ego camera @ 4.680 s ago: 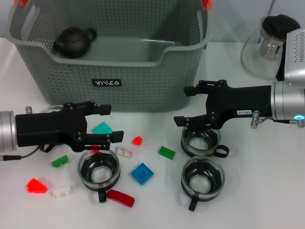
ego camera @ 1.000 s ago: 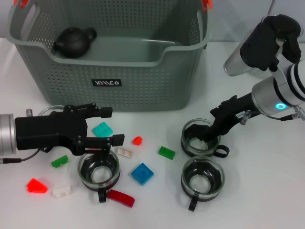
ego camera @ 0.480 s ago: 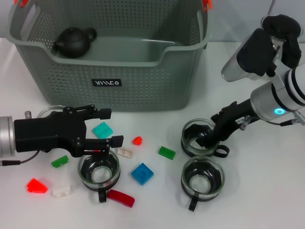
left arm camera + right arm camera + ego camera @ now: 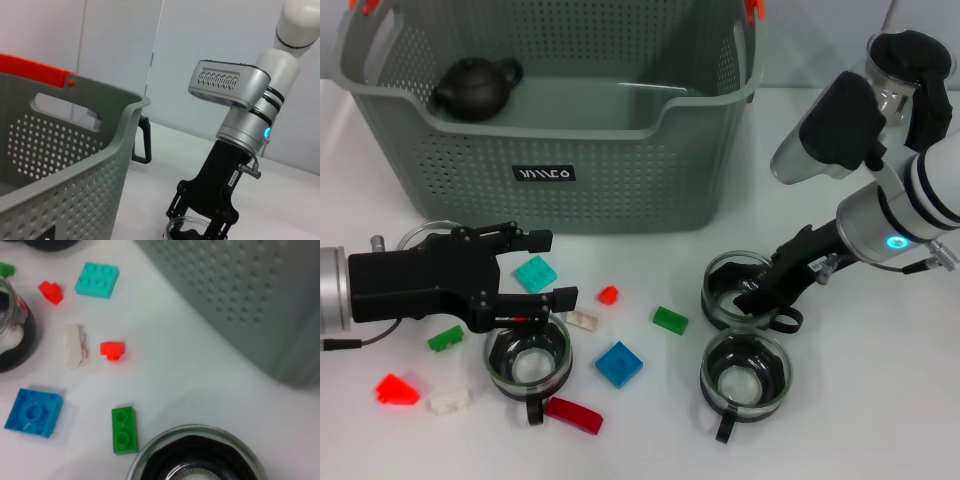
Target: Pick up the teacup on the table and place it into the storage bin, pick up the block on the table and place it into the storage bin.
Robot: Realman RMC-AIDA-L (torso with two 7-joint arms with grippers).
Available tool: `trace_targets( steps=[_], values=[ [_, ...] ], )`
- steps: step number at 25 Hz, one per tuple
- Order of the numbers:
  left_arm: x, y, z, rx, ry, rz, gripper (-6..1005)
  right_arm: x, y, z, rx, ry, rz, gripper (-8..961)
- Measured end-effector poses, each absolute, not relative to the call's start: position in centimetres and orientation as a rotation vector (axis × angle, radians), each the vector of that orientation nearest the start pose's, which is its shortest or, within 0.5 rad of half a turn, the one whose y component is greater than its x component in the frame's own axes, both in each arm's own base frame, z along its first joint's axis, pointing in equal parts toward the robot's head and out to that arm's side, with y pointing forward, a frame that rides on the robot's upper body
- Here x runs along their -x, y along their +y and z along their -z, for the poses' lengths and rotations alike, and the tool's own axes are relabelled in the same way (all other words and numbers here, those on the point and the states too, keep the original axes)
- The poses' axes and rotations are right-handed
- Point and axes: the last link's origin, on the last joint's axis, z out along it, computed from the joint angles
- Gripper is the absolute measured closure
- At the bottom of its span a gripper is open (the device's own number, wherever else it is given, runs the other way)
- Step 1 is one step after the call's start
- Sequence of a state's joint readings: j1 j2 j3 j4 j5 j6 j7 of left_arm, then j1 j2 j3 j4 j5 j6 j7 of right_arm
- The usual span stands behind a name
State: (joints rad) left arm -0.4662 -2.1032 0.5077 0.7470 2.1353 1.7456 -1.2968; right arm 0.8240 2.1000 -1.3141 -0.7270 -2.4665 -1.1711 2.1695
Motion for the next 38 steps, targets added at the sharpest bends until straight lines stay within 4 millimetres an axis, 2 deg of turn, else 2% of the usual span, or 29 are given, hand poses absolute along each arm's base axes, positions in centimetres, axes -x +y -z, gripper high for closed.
trace_targets(
  steps=[7, 18, 23, 31, 36, 37, 38],
  values=[
    [28.1, 29.5, -1.8, 2.743, -0.557, 0.727, 138, -20.0, 38.9, 7.1, 2.779, 0.730, 0.414, 338],
    [28.1, 29.6, -1.9, 2.740, -0.543, 0.726, 138, -19.5, 39.4, 6.2, 2.744, 0.755, 0.372, 798],
    [28.1, 29.6, -1.9, 2.740, -0.542, 0.726, 138, -19.5, 39.6, 5.9, 2.732, 0.768, 0.357, 897],
    [28.1, 29.6, -1.9, 2.739, -0.540, 0.726, 138, -19.6, 39.2, 4.0, 2.713, 0.799, 0.290, 896],
    [28.2, 29.6, -1.9, 2.737, -0.539, 0.726, 138, -19.6, 38.4, 1.4, 2.707, 0.851, 0.213, 895],
    [28.2, 29.6, -2.0, 2.737, -0.539, 0.727, 138, -19.3, 37.9, -0.1, 2.710, 0.868, 0.168, 895],
    [28.1, 29.6, -2.0, 2.736, -0.539, 0.727, 138, -19.3, 37.9, -0.1, 2.710, 0.868, 0.168, 895]
  ],
)
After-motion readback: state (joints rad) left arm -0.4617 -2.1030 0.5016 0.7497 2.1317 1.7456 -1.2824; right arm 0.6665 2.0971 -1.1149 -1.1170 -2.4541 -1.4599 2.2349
